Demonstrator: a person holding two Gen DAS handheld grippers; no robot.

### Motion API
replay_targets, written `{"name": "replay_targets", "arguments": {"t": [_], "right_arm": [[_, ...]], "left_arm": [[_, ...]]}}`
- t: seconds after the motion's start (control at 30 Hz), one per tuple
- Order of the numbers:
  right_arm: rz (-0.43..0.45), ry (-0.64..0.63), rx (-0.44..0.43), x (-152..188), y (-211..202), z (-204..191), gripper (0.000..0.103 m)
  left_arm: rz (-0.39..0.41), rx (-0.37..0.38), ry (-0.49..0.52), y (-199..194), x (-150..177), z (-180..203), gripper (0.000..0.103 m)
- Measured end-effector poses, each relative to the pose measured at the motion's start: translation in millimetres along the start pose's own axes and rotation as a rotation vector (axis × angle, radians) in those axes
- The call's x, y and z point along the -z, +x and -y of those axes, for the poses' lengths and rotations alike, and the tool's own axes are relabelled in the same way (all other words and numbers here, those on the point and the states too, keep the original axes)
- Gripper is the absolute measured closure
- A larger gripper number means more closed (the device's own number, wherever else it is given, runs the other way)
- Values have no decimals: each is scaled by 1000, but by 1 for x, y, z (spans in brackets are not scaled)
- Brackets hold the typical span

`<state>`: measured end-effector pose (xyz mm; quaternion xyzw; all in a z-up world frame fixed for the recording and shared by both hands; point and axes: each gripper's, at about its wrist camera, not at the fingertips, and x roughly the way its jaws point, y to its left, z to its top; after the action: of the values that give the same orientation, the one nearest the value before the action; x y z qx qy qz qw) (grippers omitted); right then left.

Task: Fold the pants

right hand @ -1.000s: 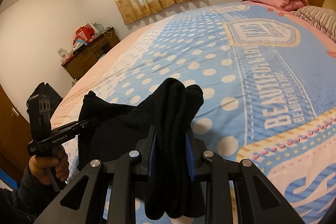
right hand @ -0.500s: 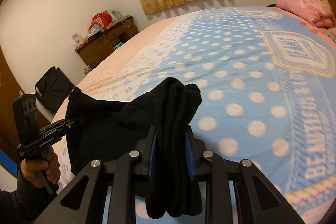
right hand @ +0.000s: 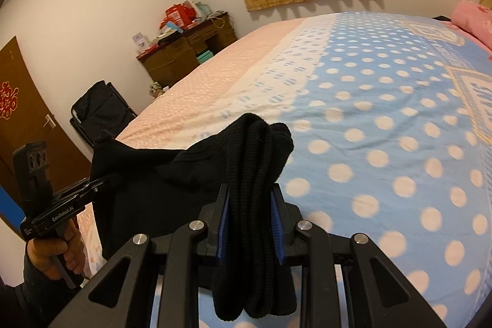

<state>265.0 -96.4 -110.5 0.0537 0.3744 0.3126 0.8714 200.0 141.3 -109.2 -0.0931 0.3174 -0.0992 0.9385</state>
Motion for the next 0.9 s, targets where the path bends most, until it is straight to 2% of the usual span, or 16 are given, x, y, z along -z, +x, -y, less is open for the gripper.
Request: {"name": "replay_targets", "arguments": {"t": [0.3,0.9], "right_arm": [[-23,-14,-35,-16,34,-17,78],[-62,7,-58,-20,73,-15,78]], "left_arm": [[7,-62,-28,-2,-3,-26,88],[-31,-115,-49,9,0,-52,88]]}}
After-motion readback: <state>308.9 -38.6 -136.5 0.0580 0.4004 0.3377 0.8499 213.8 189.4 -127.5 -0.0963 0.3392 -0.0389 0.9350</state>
